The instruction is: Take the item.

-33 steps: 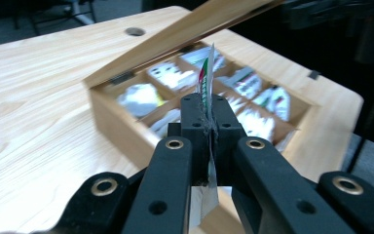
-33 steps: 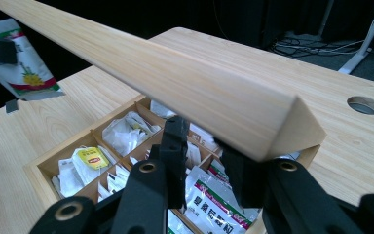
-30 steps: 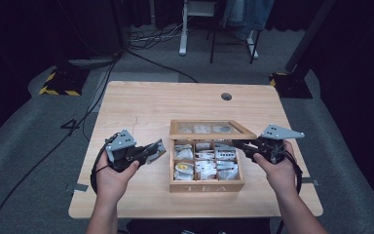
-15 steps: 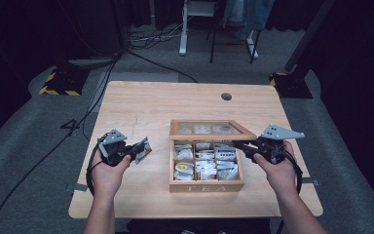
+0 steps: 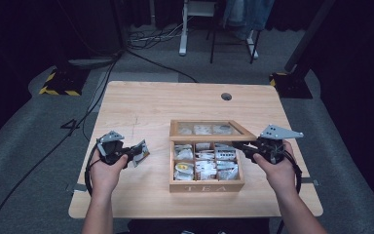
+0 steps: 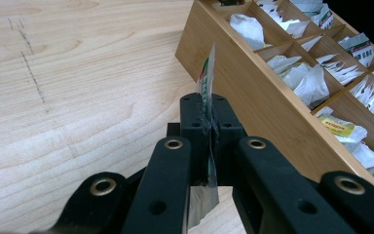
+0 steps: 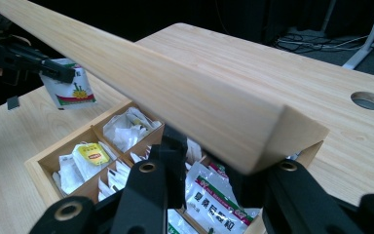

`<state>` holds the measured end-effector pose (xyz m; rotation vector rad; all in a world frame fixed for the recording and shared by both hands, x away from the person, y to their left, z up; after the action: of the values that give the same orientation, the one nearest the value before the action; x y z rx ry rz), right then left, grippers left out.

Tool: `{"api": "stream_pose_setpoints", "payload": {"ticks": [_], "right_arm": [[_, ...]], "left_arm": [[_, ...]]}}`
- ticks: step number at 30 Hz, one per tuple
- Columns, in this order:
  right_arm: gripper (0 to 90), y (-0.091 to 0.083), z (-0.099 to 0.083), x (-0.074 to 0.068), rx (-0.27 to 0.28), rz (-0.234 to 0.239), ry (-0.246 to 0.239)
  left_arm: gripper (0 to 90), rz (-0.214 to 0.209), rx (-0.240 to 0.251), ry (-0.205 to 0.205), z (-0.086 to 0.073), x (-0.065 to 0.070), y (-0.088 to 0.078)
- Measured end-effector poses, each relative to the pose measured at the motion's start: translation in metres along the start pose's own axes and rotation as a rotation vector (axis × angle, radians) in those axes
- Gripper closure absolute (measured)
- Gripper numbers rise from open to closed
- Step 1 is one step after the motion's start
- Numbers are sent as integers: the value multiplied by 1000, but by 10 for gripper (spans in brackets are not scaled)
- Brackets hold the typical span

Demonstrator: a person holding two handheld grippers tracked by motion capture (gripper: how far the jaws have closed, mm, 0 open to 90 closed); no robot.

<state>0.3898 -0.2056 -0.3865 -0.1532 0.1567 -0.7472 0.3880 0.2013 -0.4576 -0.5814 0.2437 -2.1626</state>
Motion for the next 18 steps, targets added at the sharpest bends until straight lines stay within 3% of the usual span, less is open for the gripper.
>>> {"api": "stream_pose_setpoints", "payload": {"ticks": [18], "right_arm": [[708,-1,-2,-1,-9,3,1]], "left_arm": [[869,71,-36,-5,-11,-22,10]]}}
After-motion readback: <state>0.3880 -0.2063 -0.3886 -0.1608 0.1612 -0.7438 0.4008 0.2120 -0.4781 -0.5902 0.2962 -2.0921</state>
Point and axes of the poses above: each handheld gripper's, and its own axes: y roughly forward along the jaws, z roughly out of its top, x roughly to its right, the point moved 4 cm from there along y, roughly forward along the jaws, and after that the axes turned 15 degrees about x, right-handed, at the moved point
